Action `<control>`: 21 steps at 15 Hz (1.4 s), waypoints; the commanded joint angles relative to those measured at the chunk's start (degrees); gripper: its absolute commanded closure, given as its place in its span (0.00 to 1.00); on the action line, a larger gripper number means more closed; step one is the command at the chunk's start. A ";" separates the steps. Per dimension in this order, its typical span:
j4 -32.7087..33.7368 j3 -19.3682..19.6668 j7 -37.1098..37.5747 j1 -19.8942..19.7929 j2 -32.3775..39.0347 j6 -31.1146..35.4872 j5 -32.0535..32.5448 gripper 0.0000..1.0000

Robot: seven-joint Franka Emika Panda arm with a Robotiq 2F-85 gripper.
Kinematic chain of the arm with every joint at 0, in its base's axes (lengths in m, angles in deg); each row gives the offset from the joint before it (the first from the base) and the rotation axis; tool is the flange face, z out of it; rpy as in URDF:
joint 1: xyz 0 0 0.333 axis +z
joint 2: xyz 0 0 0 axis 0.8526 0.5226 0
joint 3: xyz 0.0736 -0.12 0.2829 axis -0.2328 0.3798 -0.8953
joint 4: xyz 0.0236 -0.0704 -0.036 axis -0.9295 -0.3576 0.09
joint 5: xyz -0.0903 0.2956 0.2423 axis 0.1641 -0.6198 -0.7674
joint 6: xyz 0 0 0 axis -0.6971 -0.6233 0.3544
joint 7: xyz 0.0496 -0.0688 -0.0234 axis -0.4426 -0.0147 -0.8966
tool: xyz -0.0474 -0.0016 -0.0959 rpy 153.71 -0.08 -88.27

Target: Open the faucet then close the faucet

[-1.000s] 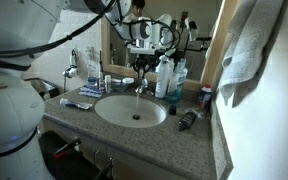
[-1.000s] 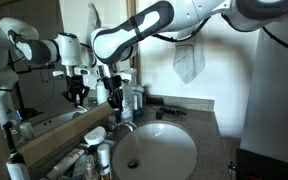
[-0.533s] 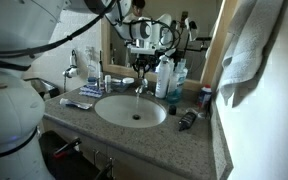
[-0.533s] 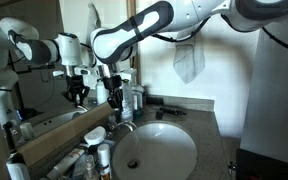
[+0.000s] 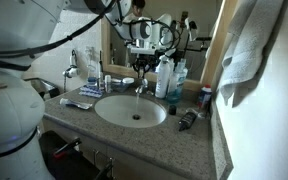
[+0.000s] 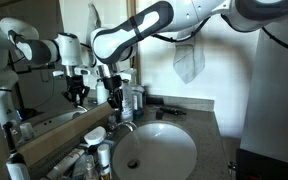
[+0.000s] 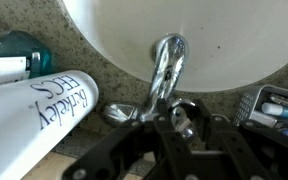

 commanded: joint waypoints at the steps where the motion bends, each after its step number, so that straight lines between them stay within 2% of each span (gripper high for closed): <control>1: 2.74 -1.45 -2.93 1.15 -0.29 -1.51 -0.31 0.92; 21: 1.29 -0.98 -1.81 0.78 -0.91 -1.95 -0.49 0.92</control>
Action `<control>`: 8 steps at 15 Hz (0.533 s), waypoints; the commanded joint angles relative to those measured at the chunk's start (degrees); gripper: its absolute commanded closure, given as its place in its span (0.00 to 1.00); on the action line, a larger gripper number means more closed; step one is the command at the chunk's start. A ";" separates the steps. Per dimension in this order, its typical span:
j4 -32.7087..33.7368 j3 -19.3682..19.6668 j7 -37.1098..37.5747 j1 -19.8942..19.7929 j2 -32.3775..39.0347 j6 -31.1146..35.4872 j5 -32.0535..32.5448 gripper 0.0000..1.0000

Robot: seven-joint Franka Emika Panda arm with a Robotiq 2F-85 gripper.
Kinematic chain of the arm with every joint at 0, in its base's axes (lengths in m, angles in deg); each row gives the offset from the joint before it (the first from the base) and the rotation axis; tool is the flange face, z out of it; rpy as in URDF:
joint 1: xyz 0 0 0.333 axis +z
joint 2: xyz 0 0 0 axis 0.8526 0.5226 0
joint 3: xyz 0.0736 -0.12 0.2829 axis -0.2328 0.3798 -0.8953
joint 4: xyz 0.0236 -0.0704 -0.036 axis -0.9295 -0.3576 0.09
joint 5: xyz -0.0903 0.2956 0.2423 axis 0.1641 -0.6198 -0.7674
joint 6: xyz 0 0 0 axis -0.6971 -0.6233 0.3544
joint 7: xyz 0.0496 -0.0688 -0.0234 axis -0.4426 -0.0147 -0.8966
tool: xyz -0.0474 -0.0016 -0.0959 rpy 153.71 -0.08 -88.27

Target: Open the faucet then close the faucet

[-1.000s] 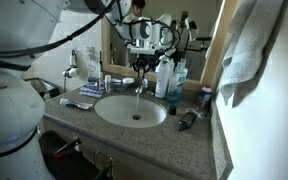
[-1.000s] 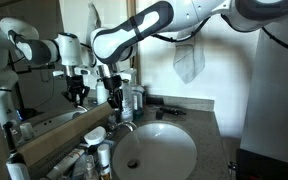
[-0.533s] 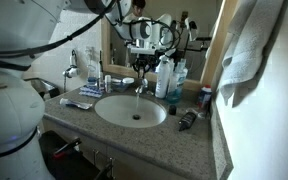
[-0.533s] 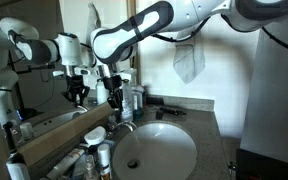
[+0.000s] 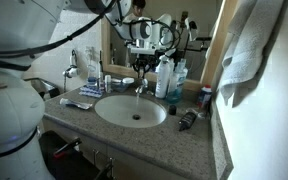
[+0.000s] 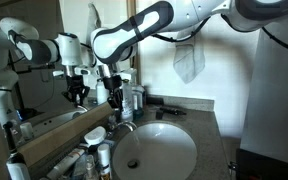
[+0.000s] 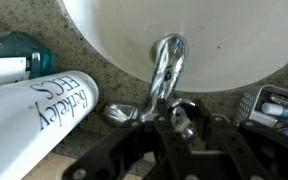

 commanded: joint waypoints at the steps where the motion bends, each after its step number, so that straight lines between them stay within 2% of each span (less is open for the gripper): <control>1: 0.87 -0.87 -1.59 0.73 -1.03 -1.89 -0.51 0.92; 8: -2.97 -0.30 0.46 -0.38 -2.93 -1.41 -1.86 0.92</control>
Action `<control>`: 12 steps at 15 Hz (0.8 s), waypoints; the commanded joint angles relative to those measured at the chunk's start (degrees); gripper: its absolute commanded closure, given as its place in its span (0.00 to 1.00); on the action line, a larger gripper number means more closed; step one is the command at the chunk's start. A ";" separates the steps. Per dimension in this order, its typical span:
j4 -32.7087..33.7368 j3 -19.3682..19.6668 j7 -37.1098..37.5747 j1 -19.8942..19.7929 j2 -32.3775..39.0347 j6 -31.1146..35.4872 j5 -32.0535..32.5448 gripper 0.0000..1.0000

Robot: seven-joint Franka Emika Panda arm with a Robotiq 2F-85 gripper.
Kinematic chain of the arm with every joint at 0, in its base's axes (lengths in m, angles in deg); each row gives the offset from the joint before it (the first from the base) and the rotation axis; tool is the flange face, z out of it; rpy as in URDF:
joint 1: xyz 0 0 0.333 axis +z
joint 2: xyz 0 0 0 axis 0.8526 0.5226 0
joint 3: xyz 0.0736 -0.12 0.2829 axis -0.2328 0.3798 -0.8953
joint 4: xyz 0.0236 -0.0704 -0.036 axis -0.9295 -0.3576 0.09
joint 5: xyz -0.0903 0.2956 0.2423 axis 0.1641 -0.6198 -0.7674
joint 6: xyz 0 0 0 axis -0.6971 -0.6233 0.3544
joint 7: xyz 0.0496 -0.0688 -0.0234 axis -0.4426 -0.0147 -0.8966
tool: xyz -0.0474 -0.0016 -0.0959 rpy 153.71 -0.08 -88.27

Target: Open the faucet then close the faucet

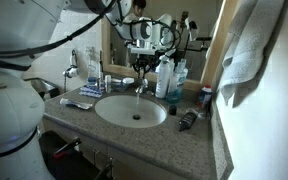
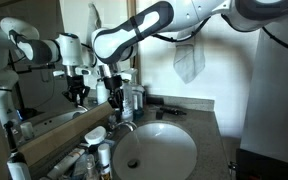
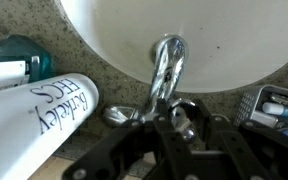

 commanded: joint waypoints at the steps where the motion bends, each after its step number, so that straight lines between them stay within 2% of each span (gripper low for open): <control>1: -3.41 -0.19 0.37 -0.19 -3.22 -1.29 -1.54 0.92; 12: -10.54 0.07 1.15 -2.03 -6.33 2.15 -4.49 0.92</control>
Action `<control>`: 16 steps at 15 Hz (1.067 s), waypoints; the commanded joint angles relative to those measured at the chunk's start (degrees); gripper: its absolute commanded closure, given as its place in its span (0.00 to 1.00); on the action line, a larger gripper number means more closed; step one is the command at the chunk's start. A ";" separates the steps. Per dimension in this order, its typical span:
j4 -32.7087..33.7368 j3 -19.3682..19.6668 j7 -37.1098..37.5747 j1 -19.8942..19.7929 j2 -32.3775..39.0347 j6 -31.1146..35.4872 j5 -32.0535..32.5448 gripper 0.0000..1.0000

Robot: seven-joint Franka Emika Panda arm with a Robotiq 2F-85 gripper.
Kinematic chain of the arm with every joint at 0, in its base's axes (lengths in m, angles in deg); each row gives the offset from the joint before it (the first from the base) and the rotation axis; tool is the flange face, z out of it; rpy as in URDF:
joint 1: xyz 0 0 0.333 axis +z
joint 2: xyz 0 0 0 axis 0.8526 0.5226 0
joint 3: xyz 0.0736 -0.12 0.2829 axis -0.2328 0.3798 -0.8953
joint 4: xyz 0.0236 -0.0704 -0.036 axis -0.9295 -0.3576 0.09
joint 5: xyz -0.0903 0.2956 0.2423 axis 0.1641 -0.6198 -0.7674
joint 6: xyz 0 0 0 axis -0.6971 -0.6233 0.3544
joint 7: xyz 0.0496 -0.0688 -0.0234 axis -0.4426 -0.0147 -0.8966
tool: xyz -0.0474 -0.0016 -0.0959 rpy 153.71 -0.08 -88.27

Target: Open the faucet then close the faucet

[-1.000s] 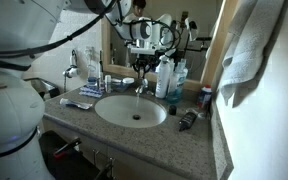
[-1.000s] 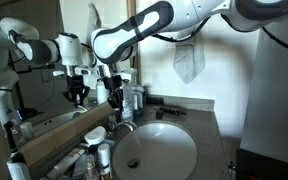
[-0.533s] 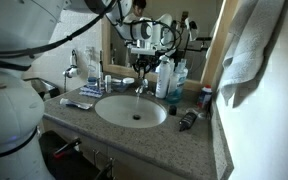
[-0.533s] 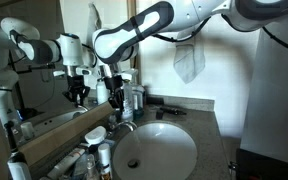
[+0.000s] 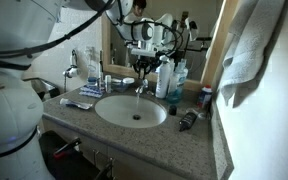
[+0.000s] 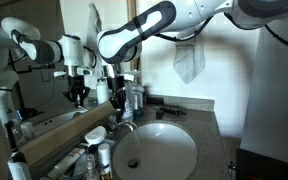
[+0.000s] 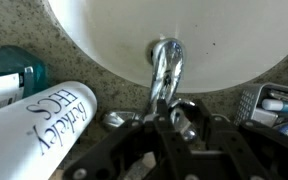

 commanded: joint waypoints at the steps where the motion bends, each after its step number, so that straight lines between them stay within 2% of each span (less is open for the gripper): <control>1: -8.13 -0.02 0.07 -0.84 -5.03 0.16 -2.23 0.92; 12: -18.67 0.87 1.40 -1.98 -9.15 9.04 -3.52 0.92; 16: -21.14 -0.15 -1.62 -3.60 -9.92 11.52 -8.28 0.92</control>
